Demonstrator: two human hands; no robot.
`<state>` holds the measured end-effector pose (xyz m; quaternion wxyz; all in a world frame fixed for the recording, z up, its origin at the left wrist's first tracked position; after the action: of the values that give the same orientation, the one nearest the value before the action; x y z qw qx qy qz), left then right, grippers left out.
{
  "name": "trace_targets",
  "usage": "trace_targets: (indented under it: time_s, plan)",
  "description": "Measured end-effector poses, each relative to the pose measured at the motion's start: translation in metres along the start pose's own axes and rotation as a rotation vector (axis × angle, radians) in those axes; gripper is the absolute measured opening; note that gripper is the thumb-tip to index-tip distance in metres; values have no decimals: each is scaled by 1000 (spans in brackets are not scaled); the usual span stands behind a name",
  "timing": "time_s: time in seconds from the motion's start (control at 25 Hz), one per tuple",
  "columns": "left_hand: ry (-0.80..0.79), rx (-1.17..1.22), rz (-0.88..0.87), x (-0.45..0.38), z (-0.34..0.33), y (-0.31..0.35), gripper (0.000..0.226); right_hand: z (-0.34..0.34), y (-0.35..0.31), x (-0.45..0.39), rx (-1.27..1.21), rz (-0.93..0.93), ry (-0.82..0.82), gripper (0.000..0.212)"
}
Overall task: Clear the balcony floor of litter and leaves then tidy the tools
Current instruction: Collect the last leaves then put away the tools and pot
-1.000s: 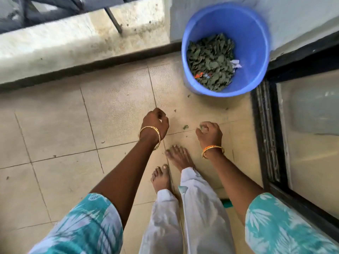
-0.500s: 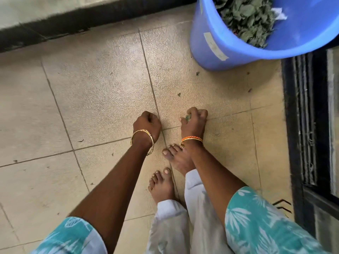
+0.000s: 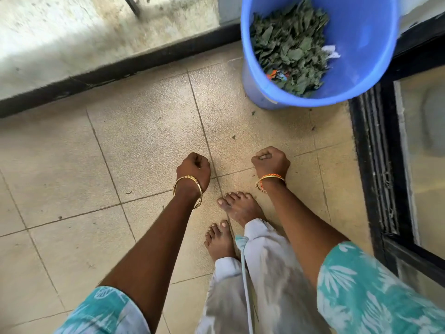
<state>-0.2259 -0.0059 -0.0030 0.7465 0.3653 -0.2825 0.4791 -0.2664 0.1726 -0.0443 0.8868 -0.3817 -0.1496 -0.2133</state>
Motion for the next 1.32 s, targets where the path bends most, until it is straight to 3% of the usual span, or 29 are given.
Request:
trace_targets:
  time_s: [0.32,0.52,0.8,0.96,1.16,1.32]
  plan:
    - [-107,77,-194,94,32,113,16,148,-123,5,-499,-98,210,21]
    - [-235,-113,-439,132,46,169,40,187,-167,-32,-580,-110,285,21]
    - [-221,-379,-514,150,49,208,53,213,-161,-37,-597,-277,349,26]
    - [-177,-510,-559,171,51,222,54,228,-163,-15,-536,-227,327,23]
    - [-102,-841,-671,197,61,221,61,240,-162,28,-211,-2,230,17]
    - [-99,-1084,-799,220,73,217,67,248,-157,71,-60,2,195,28]
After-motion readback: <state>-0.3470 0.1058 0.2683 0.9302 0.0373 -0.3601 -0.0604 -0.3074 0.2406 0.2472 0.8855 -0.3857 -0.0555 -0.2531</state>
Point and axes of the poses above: each hand's wrist, its own x-axis away from the middle knuckle, its own z-axis out of the back of the hand, y = z × x, the point moved 2 cm from there along -x, towards the middle knuckle, and after that the axes turned 10 degrees about z, right-handed, at the moved point
